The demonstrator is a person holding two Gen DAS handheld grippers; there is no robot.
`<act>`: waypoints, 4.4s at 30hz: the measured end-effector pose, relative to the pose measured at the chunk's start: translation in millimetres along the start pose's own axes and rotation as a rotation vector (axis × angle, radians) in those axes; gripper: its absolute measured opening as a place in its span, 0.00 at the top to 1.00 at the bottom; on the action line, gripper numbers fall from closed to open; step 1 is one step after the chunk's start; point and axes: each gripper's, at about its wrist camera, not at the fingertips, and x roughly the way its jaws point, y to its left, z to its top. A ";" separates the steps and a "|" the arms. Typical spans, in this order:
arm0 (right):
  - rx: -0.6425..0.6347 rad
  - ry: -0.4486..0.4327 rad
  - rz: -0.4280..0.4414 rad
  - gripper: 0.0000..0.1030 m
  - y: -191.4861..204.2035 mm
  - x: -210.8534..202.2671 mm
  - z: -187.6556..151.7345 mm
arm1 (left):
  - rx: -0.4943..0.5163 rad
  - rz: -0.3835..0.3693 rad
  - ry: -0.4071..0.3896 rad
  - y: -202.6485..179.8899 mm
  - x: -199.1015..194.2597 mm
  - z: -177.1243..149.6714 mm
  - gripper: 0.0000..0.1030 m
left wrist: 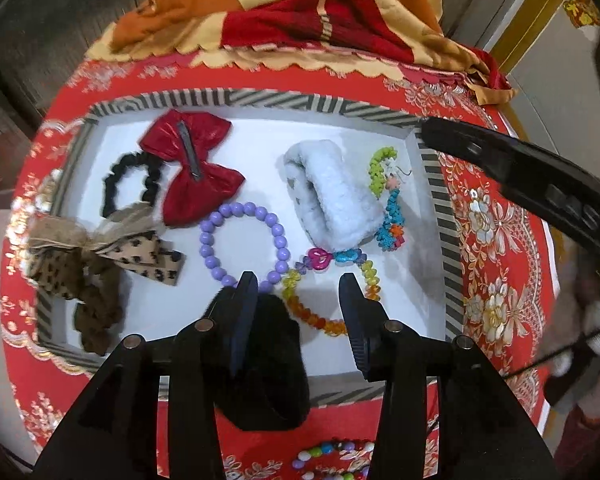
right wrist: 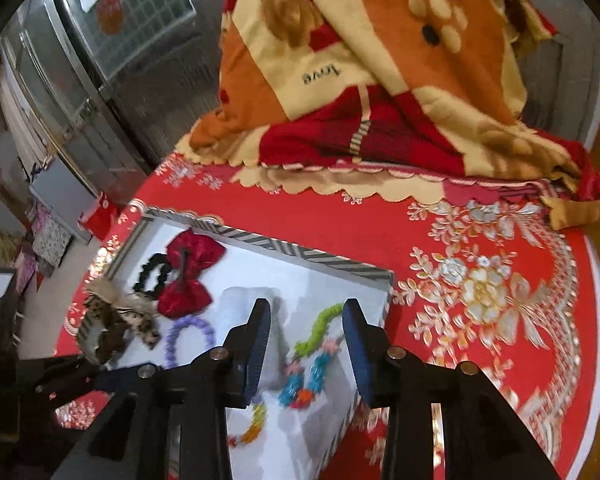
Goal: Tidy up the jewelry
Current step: 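Carry both bracelets into the tray and open both grippers to release, then withdraw both open grippers from the tray, then move left gripper to grey braided bracelet while right gripper approaches multicolour bead bracelet, then grasp grey braided bracelet with left gripper while right gripper grasps multicolour bead bracelet, then carry both bracelets over the tray and open both grippers to release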
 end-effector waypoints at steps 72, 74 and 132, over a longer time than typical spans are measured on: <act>-0.114 0.190 -0.148 0.59 115.6 -32.3 -204.6 | -0.031 0.118 0.174 143.9 -57.5 -203.9 0.59; -0.146 0.197 -0.165 0.60 119.2 -27.9 -204.9 | -0.025 0.147 0.165 142.0 -55.8 -204.1 0.59; -0.178 -0.022 -0.152 0.92 136.8 -123.0 -139.0 | -0.060 -0.013 0.022 145.4 -103.9 -141.8 0.93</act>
